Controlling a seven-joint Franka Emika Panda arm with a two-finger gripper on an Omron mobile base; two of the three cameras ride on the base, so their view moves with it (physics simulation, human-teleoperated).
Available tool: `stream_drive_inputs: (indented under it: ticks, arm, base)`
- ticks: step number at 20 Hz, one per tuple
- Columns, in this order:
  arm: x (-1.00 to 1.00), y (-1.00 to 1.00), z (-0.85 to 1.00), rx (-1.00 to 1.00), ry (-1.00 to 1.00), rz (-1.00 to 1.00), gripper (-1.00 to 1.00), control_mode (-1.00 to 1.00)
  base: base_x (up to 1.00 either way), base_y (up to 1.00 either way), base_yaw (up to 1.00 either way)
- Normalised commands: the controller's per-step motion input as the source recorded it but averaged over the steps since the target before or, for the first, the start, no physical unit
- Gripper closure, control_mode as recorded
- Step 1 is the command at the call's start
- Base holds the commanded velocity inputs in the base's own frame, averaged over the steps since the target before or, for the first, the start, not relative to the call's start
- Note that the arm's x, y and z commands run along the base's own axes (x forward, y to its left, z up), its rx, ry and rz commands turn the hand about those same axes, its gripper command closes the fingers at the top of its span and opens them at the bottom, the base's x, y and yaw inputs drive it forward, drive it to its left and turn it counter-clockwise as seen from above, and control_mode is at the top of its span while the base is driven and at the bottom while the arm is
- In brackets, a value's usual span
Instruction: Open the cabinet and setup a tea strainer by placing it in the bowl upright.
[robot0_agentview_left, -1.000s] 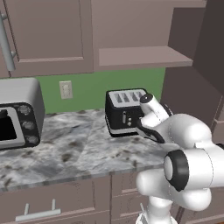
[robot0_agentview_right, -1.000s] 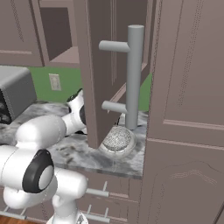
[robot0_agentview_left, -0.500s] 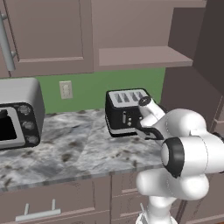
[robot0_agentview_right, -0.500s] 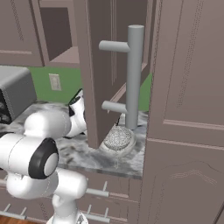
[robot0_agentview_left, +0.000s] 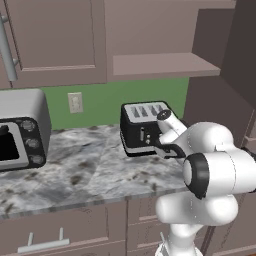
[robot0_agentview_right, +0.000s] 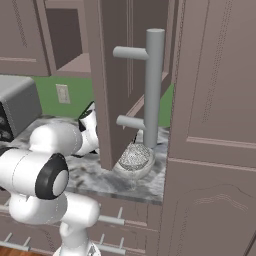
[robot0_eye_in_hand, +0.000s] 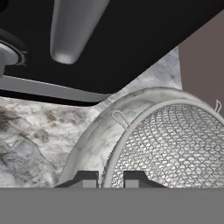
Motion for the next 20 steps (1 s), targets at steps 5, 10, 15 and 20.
stream_drive_inputs:
  ticks: [5,10,15,20]
  arm:
    - [0.00,0.00,0.00,0.00,0.00,0.01,-1.00,-1.00]
    - [0.00,0.00,0.00,0.00,0.00,0.00,-1.00,-1.00]
    - [0.00,0.00,0.00,0.00,0.00,0.00,-1.00,-1.00]
    - [-0.01,0.00,0.11,0.00,0.00,0.00,-1.00,-1.00]
  base:
    - [0.00,0.00,0.00]
    - [0.00,0.00,0.00]
    - [0.00,0.00,0.00]
    - [0.00,0.00,0.00]
